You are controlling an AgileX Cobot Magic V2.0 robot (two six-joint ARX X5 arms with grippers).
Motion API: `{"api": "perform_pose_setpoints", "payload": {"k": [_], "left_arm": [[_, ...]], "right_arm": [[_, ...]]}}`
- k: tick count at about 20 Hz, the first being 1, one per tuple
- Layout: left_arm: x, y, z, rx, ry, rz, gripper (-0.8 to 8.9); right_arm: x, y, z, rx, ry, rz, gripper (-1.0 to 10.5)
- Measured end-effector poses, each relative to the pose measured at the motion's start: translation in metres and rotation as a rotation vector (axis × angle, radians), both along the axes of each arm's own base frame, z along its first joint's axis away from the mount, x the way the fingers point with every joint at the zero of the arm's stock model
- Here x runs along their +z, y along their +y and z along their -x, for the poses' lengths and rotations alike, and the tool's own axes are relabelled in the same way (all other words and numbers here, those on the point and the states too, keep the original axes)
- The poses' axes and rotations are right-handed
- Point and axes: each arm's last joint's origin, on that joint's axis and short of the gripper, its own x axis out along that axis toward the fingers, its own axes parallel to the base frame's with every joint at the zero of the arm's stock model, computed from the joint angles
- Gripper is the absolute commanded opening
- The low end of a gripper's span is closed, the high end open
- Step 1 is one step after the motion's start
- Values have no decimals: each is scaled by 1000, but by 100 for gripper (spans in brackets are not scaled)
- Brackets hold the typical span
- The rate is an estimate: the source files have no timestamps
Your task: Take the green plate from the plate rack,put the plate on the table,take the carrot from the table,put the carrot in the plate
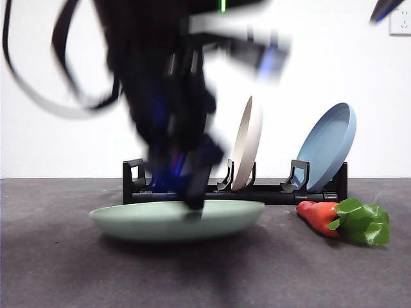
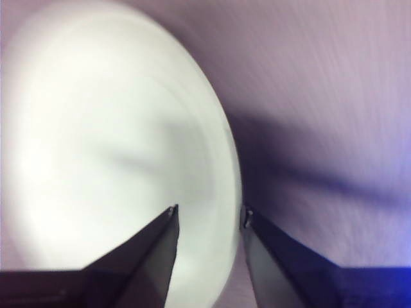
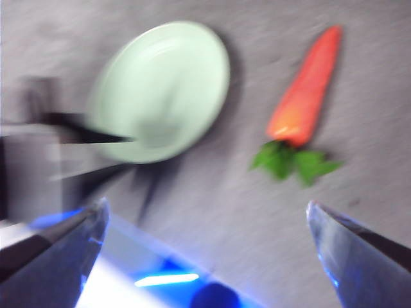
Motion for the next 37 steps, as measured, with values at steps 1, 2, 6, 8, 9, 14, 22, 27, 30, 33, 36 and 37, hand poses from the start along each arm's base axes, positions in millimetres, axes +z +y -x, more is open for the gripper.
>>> {"api": "perform_pose_setpoints", "payload": {"k": [1, 2, 6, 8, 9, 14, 22, 27, 30, 33, 36, 37], "left_arm": [[28, 1, 0, 27, -32, 91, 167], [52, 4, 2, 49, -56, 168, 167], [147, 34, 18, 122, -120, 478, 166], [184, 56, 30, 140, -137, 589, 166], [199, 68, 37, 150, -144, 629, 166], [245, 122, 65, 180, -179, 822, 166], [252, 160, 85, 218, -161, 882, 166], [251, 159, 85, 231, -148, 881, 166], [251, 159, 85, 231, -148, 881, 166], [251, 159, 85, 235, -146, 884, 166], [251, 159, 85, 236, -145, 886, 166], [250, 159, 85, 236, -145, 885, 166]], "right_arm": [[-5, 2, -10, -17, 10, 24, 689], [-9, 5, -17, -26, 23, 45, 689], [-34, 23, -54, -47, 58, 140, 689], [-50, 34, -72, -55, 73, 171, 688], [-59, 39, -80, -59, 82, 187, 688], [-101, 63, -105, -70, 134, 283, 624], [-136, 75, -121, -114, 200, 312, 322], [-136, 75, -121, -121, 199, 306, 149], [-136, 75, -121, -124, 200, 305, 24], [-136, 75, -121, -123, 200, 304, -17], [-135, 75, -121, -123, 201, 304, -17], [-130, 75, -118, -123, 196, 300, -17]]}}
